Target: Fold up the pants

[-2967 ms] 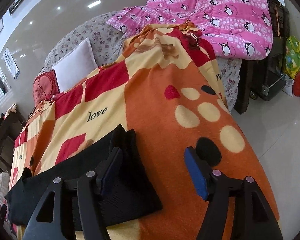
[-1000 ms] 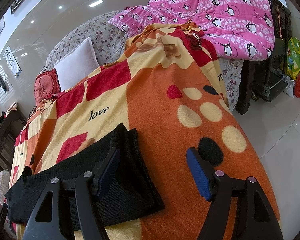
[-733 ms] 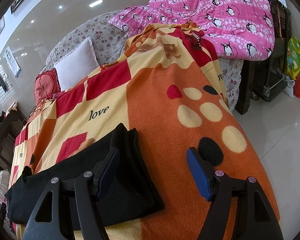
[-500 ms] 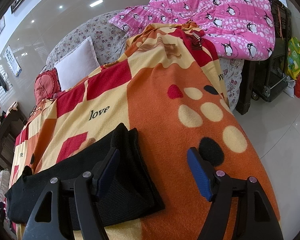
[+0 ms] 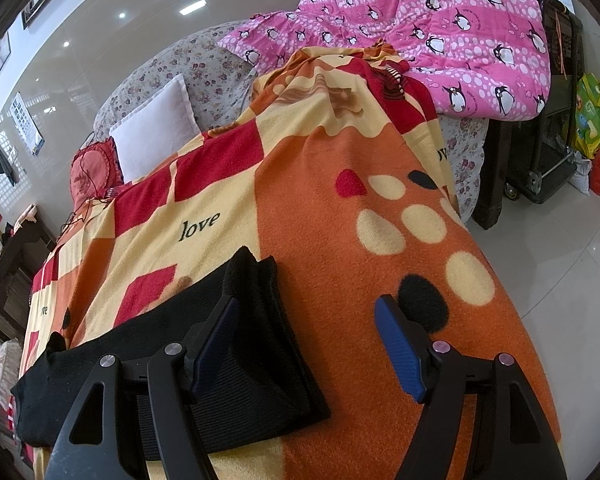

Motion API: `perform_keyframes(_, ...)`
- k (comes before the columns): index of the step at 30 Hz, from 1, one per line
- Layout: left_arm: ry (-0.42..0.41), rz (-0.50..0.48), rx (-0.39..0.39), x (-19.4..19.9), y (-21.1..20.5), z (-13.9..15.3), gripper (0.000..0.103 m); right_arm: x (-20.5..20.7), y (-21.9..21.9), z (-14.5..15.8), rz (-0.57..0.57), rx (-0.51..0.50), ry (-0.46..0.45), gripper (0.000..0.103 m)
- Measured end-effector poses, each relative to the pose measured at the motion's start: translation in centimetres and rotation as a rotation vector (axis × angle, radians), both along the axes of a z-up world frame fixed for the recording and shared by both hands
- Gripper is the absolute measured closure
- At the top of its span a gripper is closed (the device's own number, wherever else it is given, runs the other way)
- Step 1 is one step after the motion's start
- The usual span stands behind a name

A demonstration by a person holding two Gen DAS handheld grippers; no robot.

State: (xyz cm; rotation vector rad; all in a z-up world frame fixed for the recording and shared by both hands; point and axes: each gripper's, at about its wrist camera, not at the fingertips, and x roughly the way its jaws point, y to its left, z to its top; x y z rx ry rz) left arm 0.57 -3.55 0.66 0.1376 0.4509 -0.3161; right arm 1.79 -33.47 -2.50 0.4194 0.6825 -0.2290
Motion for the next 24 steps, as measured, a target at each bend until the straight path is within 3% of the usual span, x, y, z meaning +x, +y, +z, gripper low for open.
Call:
perform_keyframes(4,0.045,0.005,-0.089,0.8,1.0,-0.2,0.000,0.0,0.0,0.0,0.000,0.000,0.000,0.031)
perform_keyframes(8,0.091,0.000,-0.116,1.6,1.2,-0.6,0.000,0.0,0.0,0.0,0.000,0.000,0.000,0.031)
perform_keyframes(16,0.256,0.019,-0.324,4.1,3.9,-2.3,0.000,0.0,0.0,0.0,0.000,0.000,0.000,0.031)
perform_keyframes(19,0.256,0.018,-0.330,4.1,4.2,-2.2,0.000,0.0,0.0,0.0,0.000,0.000,0.000,0.031)
perform_keyframes(24,0.218,0.027,-0.262,3.7,3.5,-1.9,0.000,0.0,0.0,0.0,0.001,0.000,0.000,0.030)
